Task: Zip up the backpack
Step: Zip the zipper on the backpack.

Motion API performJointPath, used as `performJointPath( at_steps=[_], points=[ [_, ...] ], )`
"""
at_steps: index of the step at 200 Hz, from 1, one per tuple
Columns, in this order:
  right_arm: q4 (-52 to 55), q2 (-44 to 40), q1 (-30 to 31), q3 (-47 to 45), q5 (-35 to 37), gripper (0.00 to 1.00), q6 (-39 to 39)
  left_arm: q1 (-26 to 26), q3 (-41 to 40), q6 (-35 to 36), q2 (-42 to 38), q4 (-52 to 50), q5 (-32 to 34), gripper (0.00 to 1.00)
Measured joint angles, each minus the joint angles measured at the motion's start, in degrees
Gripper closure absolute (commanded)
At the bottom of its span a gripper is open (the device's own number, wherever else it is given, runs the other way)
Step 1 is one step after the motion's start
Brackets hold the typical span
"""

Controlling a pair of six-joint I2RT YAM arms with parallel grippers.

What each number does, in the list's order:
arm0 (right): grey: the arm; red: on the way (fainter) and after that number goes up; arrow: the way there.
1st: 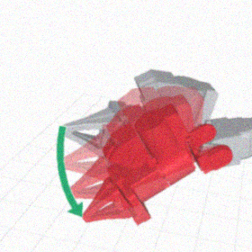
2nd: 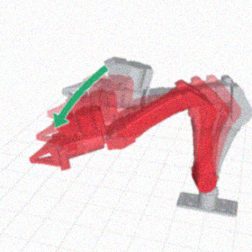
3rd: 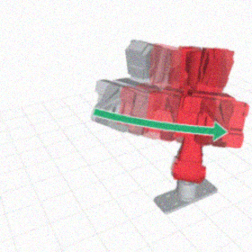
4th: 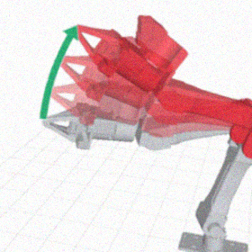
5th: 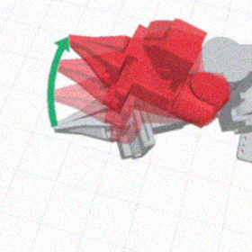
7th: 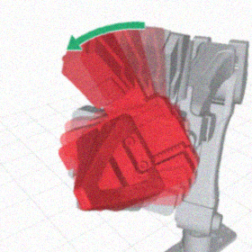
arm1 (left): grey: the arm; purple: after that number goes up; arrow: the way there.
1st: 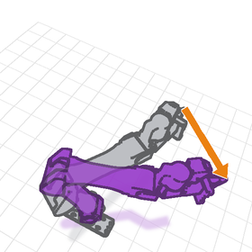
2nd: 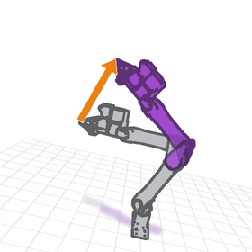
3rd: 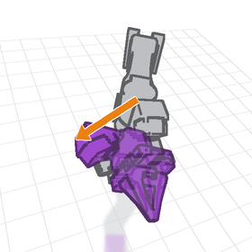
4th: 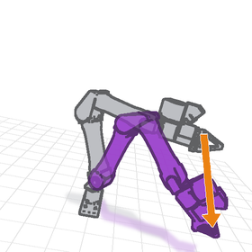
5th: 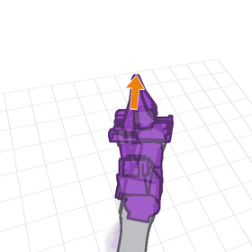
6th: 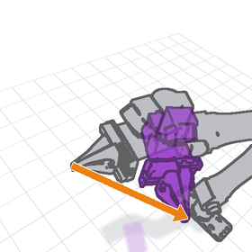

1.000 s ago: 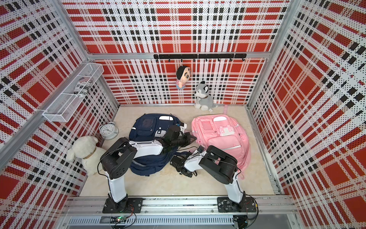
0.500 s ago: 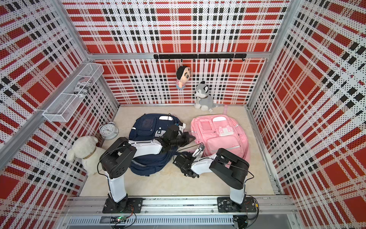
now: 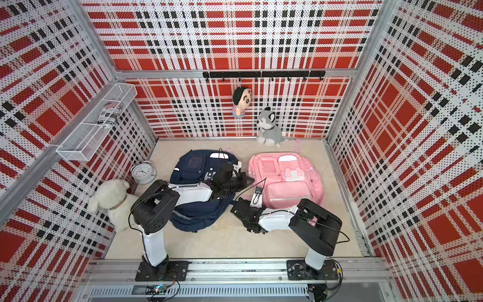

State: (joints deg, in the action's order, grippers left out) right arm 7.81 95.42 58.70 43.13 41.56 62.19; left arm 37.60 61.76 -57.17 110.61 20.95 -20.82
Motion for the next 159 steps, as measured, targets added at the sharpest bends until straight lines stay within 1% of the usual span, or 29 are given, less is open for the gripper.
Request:
performJointPath(
  at_steps=[72, 159],
  points=[
    [10.19, -12.50, -0.02, -4.48, -7.72, 1.00, -6.97, -0.87, 0.37, 0.02, 2.73, 0.44, -2.91, 1.00],
    [20.35, -26.27, 0.00, -6.93, -11.39, 1.00, -9.46, -1.84, 5.27, 1.60, 3.91, -2.64, -3.34, 1.00]
  ],
)
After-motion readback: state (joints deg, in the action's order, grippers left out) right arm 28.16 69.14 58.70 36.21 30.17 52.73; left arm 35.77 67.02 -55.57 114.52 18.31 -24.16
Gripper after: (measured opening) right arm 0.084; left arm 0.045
